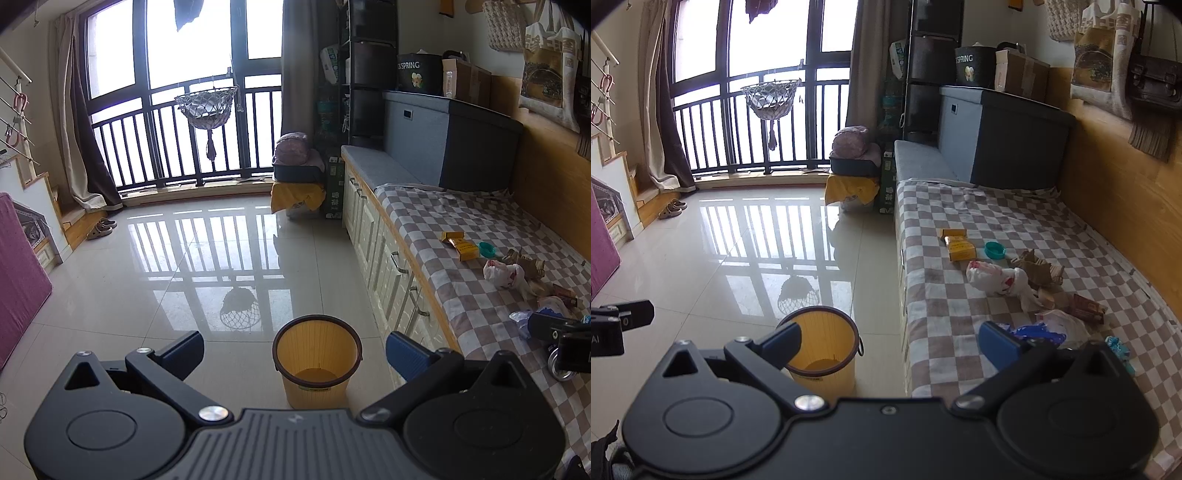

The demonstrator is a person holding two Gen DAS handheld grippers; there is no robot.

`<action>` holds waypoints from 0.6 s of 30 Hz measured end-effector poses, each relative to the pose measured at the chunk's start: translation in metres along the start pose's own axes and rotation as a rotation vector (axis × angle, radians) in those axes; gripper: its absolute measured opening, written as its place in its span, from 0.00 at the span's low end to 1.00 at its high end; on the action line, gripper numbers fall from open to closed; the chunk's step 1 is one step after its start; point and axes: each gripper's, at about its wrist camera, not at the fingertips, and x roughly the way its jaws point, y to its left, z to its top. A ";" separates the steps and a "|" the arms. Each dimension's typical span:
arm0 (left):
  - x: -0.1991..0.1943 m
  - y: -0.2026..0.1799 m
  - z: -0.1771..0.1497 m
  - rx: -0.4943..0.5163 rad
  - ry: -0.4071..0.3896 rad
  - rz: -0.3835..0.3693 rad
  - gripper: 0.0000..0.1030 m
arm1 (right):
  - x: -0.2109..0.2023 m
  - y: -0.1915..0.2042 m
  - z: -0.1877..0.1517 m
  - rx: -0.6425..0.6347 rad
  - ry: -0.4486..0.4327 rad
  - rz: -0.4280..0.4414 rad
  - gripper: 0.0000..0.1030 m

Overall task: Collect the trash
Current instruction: 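Move both tools toward the blue snack bag and Pepsi can on the daybed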

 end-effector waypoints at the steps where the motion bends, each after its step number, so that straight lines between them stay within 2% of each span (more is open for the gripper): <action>1: 0.000 0.000 0.000 -0.001 -0.001 0.000 1.00 | 0.000 0.000 0.000 0.000 0.000 0.001 1.00; 9: 0.002 -0.012 0.001 -0.015 -0.070 -0.042 1.00 | -0.008 -0.009 -0.007 0.005 -0.090 0.017 1.00; 18: 0.015 -0.058 0.005 0.055 -0.146 -0.164 1.00 | -0.021 -0.067 -0.029 0.061 -0.172 -0.067 1.00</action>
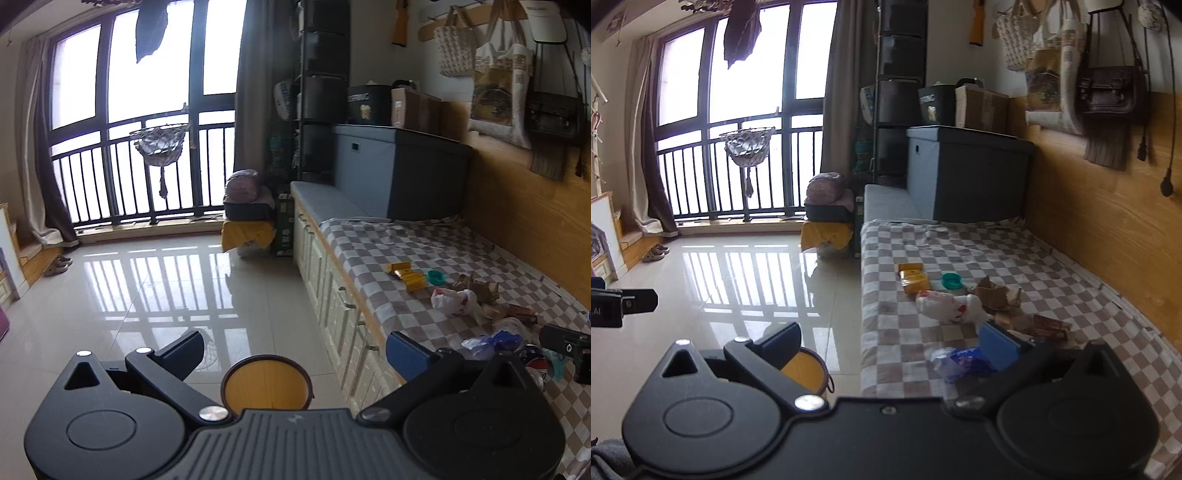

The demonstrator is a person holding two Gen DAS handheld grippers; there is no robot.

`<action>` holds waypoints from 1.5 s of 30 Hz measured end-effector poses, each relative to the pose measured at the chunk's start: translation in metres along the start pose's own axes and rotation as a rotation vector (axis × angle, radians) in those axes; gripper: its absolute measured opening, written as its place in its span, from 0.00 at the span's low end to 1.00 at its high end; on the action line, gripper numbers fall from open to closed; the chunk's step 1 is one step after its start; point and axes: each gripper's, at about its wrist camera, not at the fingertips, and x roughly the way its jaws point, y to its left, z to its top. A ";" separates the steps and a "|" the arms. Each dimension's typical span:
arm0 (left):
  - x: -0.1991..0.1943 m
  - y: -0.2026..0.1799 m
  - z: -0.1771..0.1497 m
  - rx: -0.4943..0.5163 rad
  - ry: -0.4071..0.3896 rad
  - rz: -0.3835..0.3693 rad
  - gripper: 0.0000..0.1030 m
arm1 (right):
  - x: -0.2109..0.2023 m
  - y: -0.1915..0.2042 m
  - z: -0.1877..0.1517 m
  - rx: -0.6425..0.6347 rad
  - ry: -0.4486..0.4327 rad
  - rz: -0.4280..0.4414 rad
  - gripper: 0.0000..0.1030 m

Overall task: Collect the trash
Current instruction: 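Move both tools toward the blue snack bag and Pepsi can on the daybed, then grasp the blue floral snack bag with the left tool while the right grasps the Pepsi can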

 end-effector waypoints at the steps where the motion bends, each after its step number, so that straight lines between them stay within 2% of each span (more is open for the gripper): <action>1: 0.002 -0.007 0.001 0.017 -0.016 -0.023 1.00 | -0.001 -0.008 -0.003 0.010 -0.005 -0.014 1.00; 8: 0.024 -0.066 0.003 0.129 -0.065 -0.203 1.00 | 0.004 -0.075 -0.027 0.104 0.001 -0.141 1.00; 12: 0.037 -0.095 0.001 0.164 -0.037 -0.334 1.00 | 0.006 -0.113 -0.044 0.188 0.002 -0.191 1.00; 16: 0.053 -0.121 -0.004 0.224 -0.002 -0.405 1.00 | 0.012 -0.143 -0.060 0.254 0.035 -0.241 1.00; 21: 0.082 -0.153 -0.009 0.298 0.047 -0.496 1.00 | 0.026 -0.180 -0.083 0.445 0.106 -0.202 1.00; 24: 0.103 -0.173 -0.011 0.371 0.067 -0.558 1.00 | 0.041 -0.196 -0.097 0.570 0.147 -0.147 0.87; 28: 0.129 -0.195 -0.009 0.436 0.089 -0.602 0.98 | 0.065 -0.214 -0.113 0.753 0.187 -0.074 0.73; 32: 0.161 -0.217 -0.003 0.509 0.131 -0.623 0.83 | 0.087 -0.227 -0.130 0.920 0.206 -0.007 0.63; 38: 0.211 -0.255 0.000 0.657 0.217 -0.678 0.67 | 0.107 -0.232 -0.142 0.976 0.229 0.026 0.56; 41: 0.235 -0.278 -0.006 0.767 0.290 -0.703 0.62 | 0.113 -0.235 -0.147 1.003 0.243 0.046 0.56; 45: 0.253 -0.301 -0.019 0.893 0.314 -0.699 0.59 | 0.122 -0.235 -0.152 1.041 0.263 0.069 0.55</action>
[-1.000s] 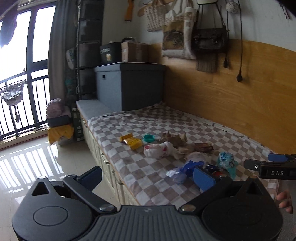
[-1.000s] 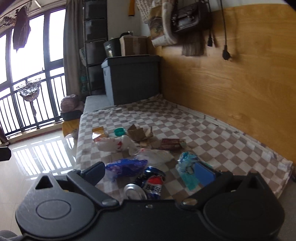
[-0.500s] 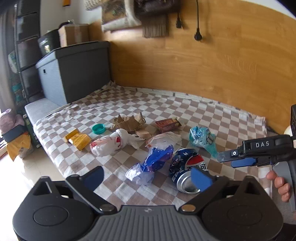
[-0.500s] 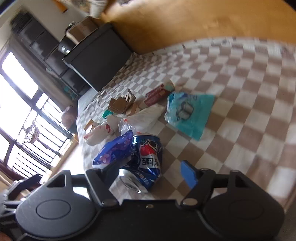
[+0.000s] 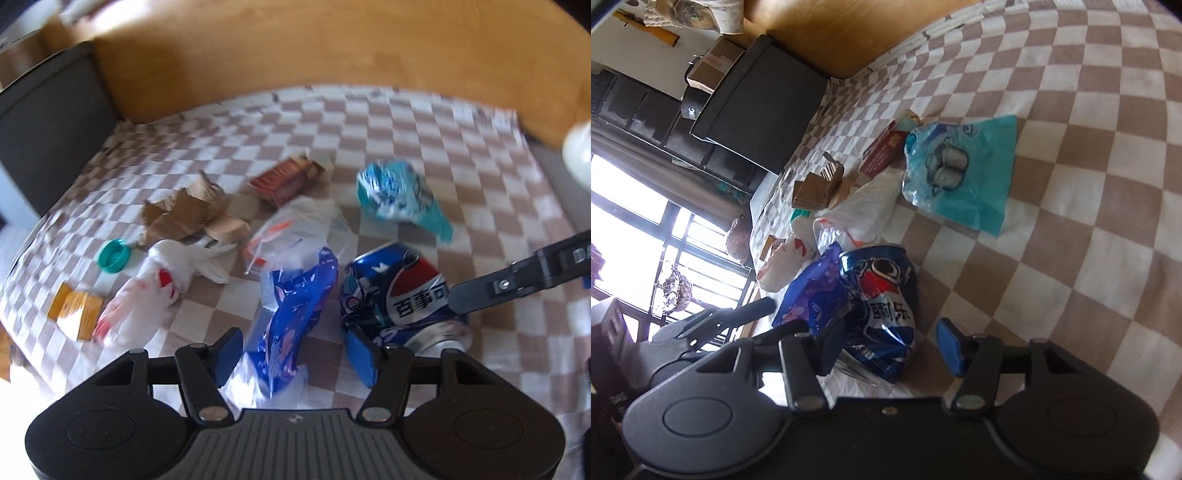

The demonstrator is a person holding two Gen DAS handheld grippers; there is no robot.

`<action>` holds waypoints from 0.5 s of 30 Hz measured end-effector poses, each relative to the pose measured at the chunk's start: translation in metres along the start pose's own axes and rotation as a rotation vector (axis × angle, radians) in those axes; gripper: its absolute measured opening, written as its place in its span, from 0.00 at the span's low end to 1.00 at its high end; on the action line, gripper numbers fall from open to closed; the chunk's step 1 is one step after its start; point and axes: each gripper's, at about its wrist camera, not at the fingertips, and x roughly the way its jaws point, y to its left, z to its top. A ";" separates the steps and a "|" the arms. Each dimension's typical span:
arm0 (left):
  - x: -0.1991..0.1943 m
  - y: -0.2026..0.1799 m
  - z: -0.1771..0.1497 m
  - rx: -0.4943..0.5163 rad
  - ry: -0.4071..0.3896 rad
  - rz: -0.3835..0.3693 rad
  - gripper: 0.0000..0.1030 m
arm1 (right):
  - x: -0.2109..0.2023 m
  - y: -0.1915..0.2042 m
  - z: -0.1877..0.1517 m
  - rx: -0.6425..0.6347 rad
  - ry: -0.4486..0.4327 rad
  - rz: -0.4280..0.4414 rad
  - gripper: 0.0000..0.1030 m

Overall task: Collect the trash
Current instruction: 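Grasp the blue floral snack bag with the left tool while the right grasps the Pepsi can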

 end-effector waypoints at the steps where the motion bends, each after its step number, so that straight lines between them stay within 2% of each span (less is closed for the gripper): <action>1: 0.007 -0.001 0.001 0.026 0.016 0.007 0.58 | 0.002 -0.001 0.000 0.011 0.006 0.000 0.54; 3: 0.018 0.000 0.003 0.063 0.043 0.034 0.58 | 0.007 -0.004 0.001 0.034 0.018 -0.002 0.52; 6: 0.030 0.009 0.003 0.037 0.063 0.033 0.58 | 0.013 -0.003 0.003 0.054 0.028 -0.003 0.49; 8: 0.038 0.017 0.001 -0.013 0.077 0.009 0.55 | 0.019 -0.003 0.003 0.056 0.034 -0.005 0.48; 11: 0.047 0.026 -0.006 -0.113 0.095 -0.047 0.46 | 0.029 0.003 0.003 0.057 0.048 -0.004 0.45; 15: 0.047 0.032 -0.015 -0.213 0.065 -0.076 0.44 | 0.044 0.017 0.003 0.032 0.074 -0.009 0.45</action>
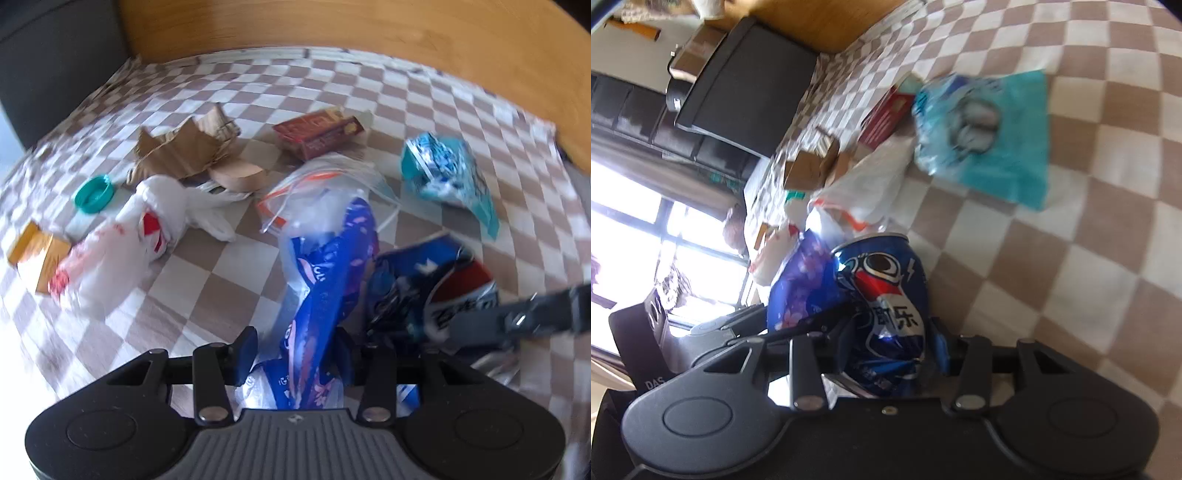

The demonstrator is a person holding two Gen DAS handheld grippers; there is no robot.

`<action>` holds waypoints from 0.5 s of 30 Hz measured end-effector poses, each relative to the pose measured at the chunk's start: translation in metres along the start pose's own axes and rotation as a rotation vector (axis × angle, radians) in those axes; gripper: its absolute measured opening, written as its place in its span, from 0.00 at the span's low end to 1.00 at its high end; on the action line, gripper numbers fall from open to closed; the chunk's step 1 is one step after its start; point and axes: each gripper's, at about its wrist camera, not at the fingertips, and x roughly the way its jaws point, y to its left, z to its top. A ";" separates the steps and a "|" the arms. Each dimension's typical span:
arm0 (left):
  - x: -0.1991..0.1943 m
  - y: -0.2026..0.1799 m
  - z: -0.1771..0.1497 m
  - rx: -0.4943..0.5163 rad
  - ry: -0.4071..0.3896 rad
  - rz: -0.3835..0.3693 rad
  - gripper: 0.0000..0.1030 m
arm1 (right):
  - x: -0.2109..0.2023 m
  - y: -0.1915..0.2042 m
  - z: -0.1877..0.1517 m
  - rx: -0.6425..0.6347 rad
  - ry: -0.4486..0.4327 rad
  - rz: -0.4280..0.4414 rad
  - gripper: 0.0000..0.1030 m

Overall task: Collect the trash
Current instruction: 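Grasp the blue floral snack bag with the left tool while the right grasps the Pepsi can, then carry the snack bag and Pepsi can with both tools over the wastebasket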

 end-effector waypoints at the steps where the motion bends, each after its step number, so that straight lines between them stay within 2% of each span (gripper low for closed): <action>1: -0.001 0.001 -0.001 -0.019 -0.004 -0.006 0.43 | 0.002 0.001 -0.001 -0.007 0.004 -0.003 0.45; 4: -0.003 0.001 -0.007 -0.068 -0.028 -0.010 0.38 | 0.009 0.011 -0.002 -0.026 0.006 -0.016 0.44; 5: -0.004 0.000 -0.009 -0.087 -0.039 -0.010 0.34 | 0.013 0.014 -0.001 -0.031 0.010 -0.019 0.43; 6: -0.005 0.000 -0.011 -0.105 -0.047 -0.006 0.28 | 0.015 0.018 -0.002 -0.042 0.020 -0.023 0.36; 9: -0.011 0.000 -0.019 -0.155 -0.071 -0.003 0.20 | 0.016 0.027 -0.005 -0.090 0.036 -0.032 0.30; 15: -0.037 0.000 -0.036 -0.240 -0.123 0.010 0.15 | -0.001 0.047 -0.020 -0.227 -0.016 -0.101 0.29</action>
